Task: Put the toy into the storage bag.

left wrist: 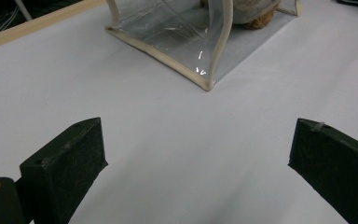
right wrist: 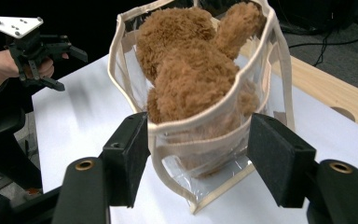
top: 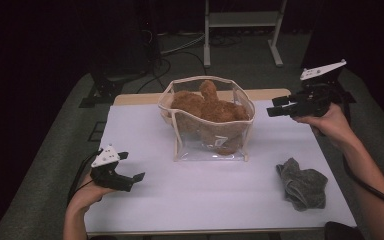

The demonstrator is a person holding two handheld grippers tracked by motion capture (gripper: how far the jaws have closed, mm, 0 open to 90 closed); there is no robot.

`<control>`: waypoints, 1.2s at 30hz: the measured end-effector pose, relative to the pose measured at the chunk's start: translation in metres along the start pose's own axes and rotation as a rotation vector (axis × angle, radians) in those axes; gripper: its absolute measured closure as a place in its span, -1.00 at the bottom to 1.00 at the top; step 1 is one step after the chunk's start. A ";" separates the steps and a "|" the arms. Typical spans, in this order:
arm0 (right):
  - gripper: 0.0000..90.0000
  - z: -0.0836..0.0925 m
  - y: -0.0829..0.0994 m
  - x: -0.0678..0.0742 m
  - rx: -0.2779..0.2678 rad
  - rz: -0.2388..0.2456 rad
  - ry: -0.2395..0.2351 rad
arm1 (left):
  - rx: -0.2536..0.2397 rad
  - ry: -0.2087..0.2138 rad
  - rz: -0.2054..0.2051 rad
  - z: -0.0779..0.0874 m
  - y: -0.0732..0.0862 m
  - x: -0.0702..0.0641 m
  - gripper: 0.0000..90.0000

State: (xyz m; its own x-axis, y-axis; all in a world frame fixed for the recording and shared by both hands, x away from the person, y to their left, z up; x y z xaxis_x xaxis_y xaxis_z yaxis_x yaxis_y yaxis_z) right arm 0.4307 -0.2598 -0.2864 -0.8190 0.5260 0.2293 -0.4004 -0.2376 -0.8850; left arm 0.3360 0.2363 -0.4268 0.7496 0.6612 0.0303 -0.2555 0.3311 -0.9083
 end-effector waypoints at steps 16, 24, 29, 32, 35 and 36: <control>-0.25 0.004 0.039 -0.011 -0.003 -0.058 0.009 | 0.002 -0.002 0.009 -0.001 0.002 0.000 -0.93; -0.28 0.000 0.061 -0.016 0.008 -0.090 0.008 | 0.005 0.006 0.006 -0.002 0.002 -0.001 -0.94; -0.28 -0.002 0.077 -0.018 0.012 -0.109 0.007 | 0.007 0.008 0.010 -0.004 0.003 -0.001 -0.94; -0.29 -0.002 0.084 -0.019 0.013 -0.114 0.007 | 0.008 0.008 0.008 -0.004 0.003 -0.002 -0.93; -0.29 -0.001 0.091 -0.018 0.012 -0.125 0.005 | 0.007 0.009 0.011 -0.004 0.003 -0.002 -0.93; -0.29 -0.001 0.093 -0.018 0.013 -0.127 0.003 | 0.006 0.013 0.010 -0.004 0.003 -0.003 -0.94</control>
Point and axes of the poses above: each handheld gripper's, and its own axes: z roughly backward along the jaws, y roughly out of its underside, x roughly to its left, the point moved 5 cm from there along -z, roughly forward along the jaws, and after that the axes turned 9 degrees about -x, right-handed, at the moved point
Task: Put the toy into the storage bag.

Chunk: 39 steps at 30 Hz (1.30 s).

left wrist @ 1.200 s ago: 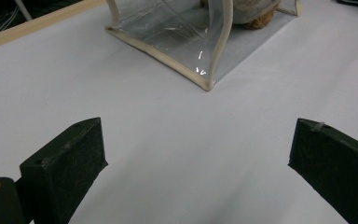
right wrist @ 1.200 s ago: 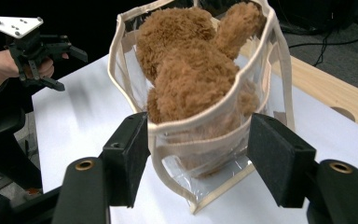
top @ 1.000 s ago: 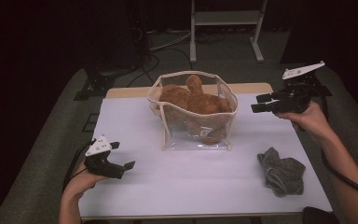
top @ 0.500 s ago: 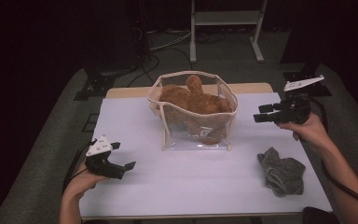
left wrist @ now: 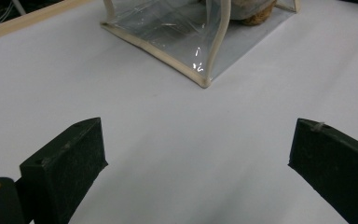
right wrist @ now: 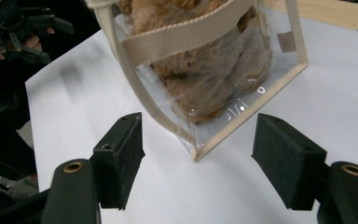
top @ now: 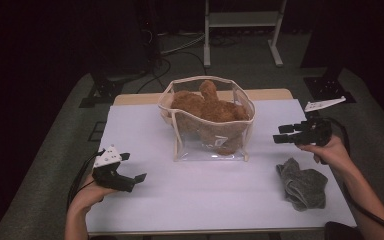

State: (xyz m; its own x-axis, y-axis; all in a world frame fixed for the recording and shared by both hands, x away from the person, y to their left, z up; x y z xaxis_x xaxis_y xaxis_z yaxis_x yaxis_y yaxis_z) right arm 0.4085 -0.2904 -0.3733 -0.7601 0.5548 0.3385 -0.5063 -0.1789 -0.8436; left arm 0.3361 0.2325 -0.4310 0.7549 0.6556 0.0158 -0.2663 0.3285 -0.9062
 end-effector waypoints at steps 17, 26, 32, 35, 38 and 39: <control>-0.29 -0.004 0.040 0.002 0.006 -0.044 -0.017 | 0.007 0.003 -0.004 0.000 0.000 -0.001 -0.94; -0.29 -0.004 0.054 0.002 -0.014 -0.066 -0.020 | 0.003 0.003 -0.007 -0.001 0.000 -0.001 -0.93; -0.29 -0.003 0.064 0.002 -0.014 -0.076 -0.014 | 0.004 0.002 -0.006 -0.001 0.000 -0.001 -0.93; -0.29 -0.002 0.068 0.002 -0.019 -0.087 -0.016 | 0.004 0.002 -0.005 -0.001 0.000 -0.001 -0.94; -0.29 -0.002 0.073 0.002 -0.026 -0.091 -0.018 | 0.005 0.003 -0.007 -0.001 0.000 -0.002 -0.94; -0.29 -0.002 0.074 0.003 -0.024 -0.092 -0.016 | 0.005 0.003 -0.006 -0.001 0.000 -0.002 -0.94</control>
Point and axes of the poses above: each handheld gripper's, and its own axes: z roughly backward along the jaws, y roughly out of its underside, x roughly to its left, the point moved 5 cm from there along -z, roughly forward along the jaws, and after that the axes turned 9 degrees about -x, right-handed, at the moved point
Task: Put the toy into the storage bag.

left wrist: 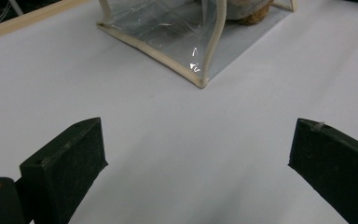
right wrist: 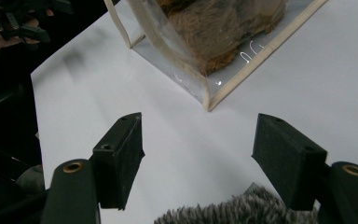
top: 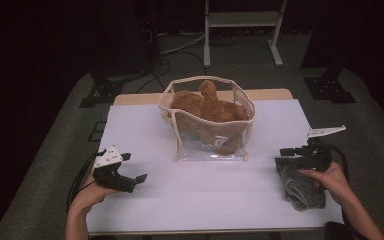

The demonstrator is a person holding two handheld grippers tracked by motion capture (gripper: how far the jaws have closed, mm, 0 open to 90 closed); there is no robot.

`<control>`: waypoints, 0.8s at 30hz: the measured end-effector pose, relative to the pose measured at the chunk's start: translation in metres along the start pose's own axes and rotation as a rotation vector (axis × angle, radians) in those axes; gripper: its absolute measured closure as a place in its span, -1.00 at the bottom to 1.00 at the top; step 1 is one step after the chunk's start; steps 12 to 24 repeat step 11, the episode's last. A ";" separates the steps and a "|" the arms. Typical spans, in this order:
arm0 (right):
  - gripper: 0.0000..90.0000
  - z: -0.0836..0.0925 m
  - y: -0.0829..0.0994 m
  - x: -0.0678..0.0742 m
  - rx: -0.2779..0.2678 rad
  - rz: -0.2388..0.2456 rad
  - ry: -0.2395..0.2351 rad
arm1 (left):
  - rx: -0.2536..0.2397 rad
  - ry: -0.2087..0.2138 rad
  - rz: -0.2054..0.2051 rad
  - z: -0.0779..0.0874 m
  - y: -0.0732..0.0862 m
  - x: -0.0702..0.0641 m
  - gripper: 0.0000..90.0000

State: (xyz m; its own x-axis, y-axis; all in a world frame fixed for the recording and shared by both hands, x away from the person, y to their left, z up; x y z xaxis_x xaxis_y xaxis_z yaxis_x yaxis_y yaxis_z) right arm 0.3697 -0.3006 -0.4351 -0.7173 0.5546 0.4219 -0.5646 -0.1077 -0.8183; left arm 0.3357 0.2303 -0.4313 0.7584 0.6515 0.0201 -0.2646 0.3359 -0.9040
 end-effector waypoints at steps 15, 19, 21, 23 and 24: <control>-0.29 -0.002 0.008 0.006 -0.009 0.010 0.007 | -0.003 0.004 0.000 -0.001 -0.001 0.000 -0.94; -0.29 -0.002 0.008 0.006 -0.009 0.010 0.007 | -0.003 0.004 0.000 -0.001 -0.001 0.000 -0.94; -0.29 -0.002 0.008 0.006 -0.009 0.010 0.007 | -0.003 0.004 0.000 -0.001 -0.001 0.000 -0.94; -0.29 -0.002 0.008 0.006 -0.009 0.010 0.007 | -0.003 0.004 0.000 -0.001 -0.001 0.000 -0.94; -0.29 -0.002 0.008 0.006 -0.009 0.010 0.007 | -0.003 0.004 0.000 -0.001 -0.001 0.000 -0.94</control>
Point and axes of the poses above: each handheld gripper's, and its own axes: z roughly backward along the jaws, y roughly out of its underside, x roughly to its left, the point moved 5 cm from there along -z, roughly forward along the jaws, and after that the axes turned 9 degrees about -x, right-handed, at the moved point
